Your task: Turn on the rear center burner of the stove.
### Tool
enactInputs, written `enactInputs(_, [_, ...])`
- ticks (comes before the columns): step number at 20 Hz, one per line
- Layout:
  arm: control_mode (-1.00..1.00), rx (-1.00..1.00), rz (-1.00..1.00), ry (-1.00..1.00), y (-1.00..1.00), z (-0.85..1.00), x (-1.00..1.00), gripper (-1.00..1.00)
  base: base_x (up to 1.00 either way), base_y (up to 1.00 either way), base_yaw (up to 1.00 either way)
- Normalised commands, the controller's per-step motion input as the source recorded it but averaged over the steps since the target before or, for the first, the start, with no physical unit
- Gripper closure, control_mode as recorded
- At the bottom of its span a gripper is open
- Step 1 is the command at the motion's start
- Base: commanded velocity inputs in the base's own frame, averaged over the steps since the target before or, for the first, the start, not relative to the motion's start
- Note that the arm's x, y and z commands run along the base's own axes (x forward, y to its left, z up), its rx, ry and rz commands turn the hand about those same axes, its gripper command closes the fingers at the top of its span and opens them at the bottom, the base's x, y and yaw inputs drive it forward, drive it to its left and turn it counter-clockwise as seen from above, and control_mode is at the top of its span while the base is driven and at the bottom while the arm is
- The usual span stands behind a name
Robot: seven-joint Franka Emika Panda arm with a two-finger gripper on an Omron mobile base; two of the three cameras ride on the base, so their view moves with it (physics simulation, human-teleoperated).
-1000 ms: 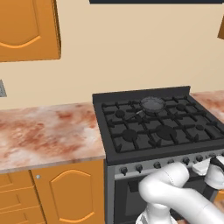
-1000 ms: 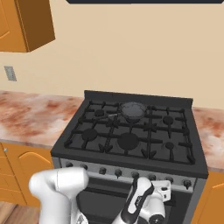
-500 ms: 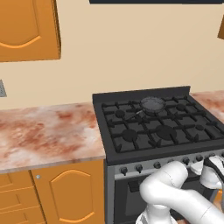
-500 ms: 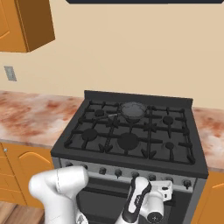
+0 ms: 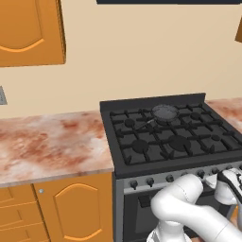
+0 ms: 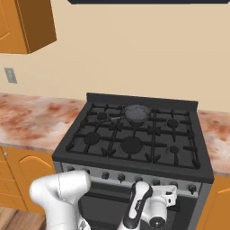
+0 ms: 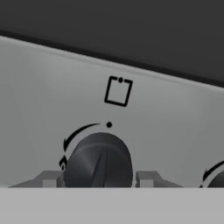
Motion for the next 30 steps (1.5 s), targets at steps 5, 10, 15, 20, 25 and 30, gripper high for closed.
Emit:
enactInputs(5, [-1.00,-0.24,0.13,-0.03,0.01,-0.17,0.00,1.00,0.00,0.00,0.00])
enactInputs(10, [-1.00,-0.64,0.23,0.00,-0.01,-0.19,0.00,1.00,0.00,0.00,0.00])
enactInputs(15, [-1.00,-0.79,0.20,0.13,-0.10,-0.03,-0.07,1.00,0.00,0.00,0.00])
enactInputs(20, [-1.00,-0.56,0.23,-0.03,-0.21,-0.01,-0.48,1.00,0.00,0.00,0.00])
enactInputs(25, [-1.00,-0.47,0.29,-0.10,-0.07,0.00,-0.09,1.00,0.00,0.00,0.00])
enactInputs(30, [-1.00,-0.34,0.32,0.00,-0.11,-0.02,0.00,1.00,0.00,0.00,0.00])
